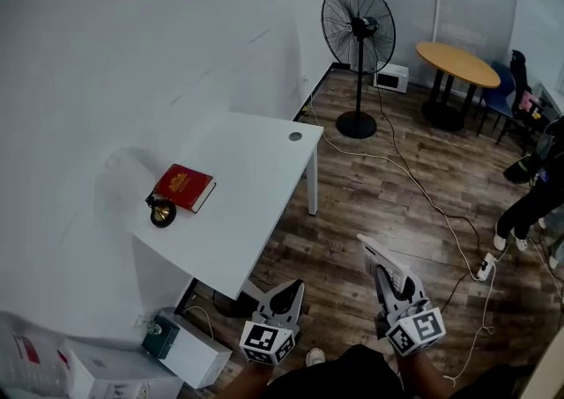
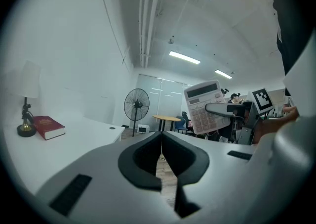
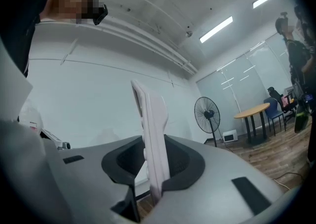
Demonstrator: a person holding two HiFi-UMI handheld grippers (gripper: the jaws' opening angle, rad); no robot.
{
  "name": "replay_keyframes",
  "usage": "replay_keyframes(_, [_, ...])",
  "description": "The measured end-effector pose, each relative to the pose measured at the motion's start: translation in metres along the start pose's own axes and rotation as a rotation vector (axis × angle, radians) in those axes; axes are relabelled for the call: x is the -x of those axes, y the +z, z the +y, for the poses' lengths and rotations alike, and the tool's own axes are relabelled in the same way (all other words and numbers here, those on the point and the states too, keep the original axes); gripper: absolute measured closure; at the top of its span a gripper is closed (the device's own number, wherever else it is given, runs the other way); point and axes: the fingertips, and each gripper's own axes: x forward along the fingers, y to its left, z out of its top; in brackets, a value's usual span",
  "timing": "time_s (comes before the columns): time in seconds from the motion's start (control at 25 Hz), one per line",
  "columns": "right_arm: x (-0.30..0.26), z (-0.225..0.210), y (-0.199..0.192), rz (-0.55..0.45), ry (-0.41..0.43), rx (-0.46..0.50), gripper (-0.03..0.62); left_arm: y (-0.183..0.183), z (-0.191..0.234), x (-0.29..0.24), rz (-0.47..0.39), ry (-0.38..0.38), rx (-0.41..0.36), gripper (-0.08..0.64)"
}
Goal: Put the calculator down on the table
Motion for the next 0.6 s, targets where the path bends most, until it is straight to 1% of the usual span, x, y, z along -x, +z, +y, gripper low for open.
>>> replay_keyframes(0.12, [-0.008, 0.003, 0.0, -0.003, 0.001, 0.0, 0.485, 0.0, 0.01, -0.001, 0.009, 0.007, -0.006, 0.538])
replay_keyframes(0.24, [-0.018, -0.004, 0.0, -0.007, -0.004, 0.001, 0.485, 0.0, 0.017, -0.009, 0.013, 0.005, -0.008, 0.538])
replay_keyframes(0.44, [-0.047, -0.022, 0.0, -0.014, 0.007, 0.001, 0.486, 0.0, 0.035, -0.035, 0.02, 0.027, -0.005, 0.538])
replay_keyframes(0.6, [-0.078, -0.036, -0.001, -0.014, 0.036, 0.012, 0.485, 0.004, 0.05, -0.062, 0.019, 0.043, -0.008, 0.538])
